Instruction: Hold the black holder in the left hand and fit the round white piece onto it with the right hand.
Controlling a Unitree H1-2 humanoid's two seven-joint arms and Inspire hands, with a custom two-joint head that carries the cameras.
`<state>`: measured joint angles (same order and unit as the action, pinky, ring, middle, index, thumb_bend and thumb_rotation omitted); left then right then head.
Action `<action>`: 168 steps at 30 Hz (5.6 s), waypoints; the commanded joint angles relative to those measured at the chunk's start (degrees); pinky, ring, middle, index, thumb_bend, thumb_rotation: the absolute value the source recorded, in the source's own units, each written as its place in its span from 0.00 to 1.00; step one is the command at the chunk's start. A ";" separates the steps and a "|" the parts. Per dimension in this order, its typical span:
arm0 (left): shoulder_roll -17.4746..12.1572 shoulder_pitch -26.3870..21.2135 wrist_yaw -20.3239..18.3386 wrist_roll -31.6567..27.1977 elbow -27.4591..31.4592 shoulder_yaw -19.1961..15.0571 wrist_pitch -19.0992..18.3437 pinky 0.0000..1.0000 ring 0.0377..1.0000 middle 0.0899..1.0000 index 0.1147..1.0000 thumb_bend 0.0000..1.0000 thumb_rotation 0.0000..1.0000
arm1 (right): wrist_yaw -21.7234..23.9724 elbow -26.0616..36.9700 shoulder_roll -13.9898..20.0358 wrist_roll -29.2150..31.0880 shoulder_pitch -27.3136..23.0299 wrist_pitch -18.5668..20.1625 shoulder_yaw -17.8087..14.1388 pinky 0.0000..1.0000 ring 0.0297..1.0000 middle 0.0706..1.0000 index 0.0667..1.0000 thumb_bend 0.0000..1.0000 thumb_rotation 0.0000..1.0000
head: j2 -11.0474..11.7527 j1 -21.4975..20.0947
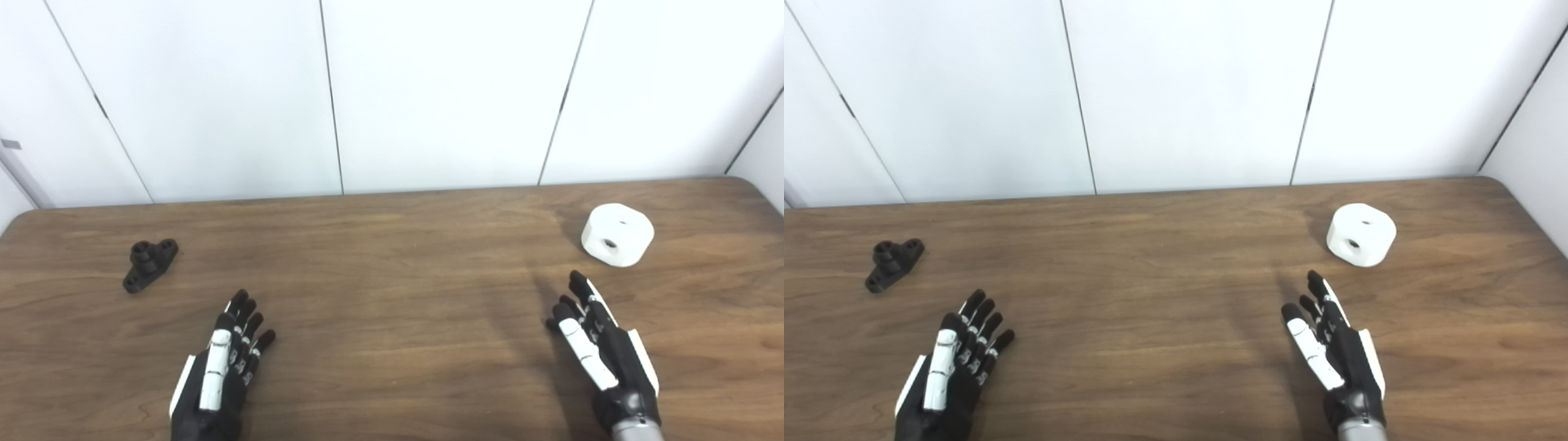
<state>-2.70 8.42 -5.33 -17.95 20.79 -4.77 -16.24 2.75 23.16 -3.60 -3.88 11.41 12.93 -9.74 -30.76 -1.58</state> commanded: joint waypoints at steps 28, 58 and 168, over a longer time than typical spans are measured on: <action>-13.16 -17.07 -1.69 19.26 28.94 2.86 -8.13 0.47 0.65 0.72 0.73 0.73 0.33 | -1.33 -2.42 2.38 -1.40 3.47 -3.81 0.94 0.77 0.92 0.97 0.95 0.32 0.36 | 7.08 10.17; -11.97 -17.69 -0.66 74.37 9.67 -10.36 -3.95 0.80 0.88 0.89 0.89 0.88 0.49 | 1.04 -7.35 9.51 8.57 1.81 -3.83 -4.80 0.86 1.00 1.00 1.00 0.23 0.00 | 10.81 36.96; -17.31 -30.53 25.18 52.47 -41.14 9.49 -5.32 0.87 0.86 0.81 0.41 0.52 0.05 | 2.67 -1.43 6.90 11.07 9.95 -9.41 -5.50 0.77 0.93 0.96 0.94 0.31 0.00 | 4.35 21.31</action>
<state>-19.87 -22.09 23.22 33.72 -22.44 2.99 -21.08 5.60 18.70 4.88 5.98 13.28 5.15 -15.89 -26.37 19.96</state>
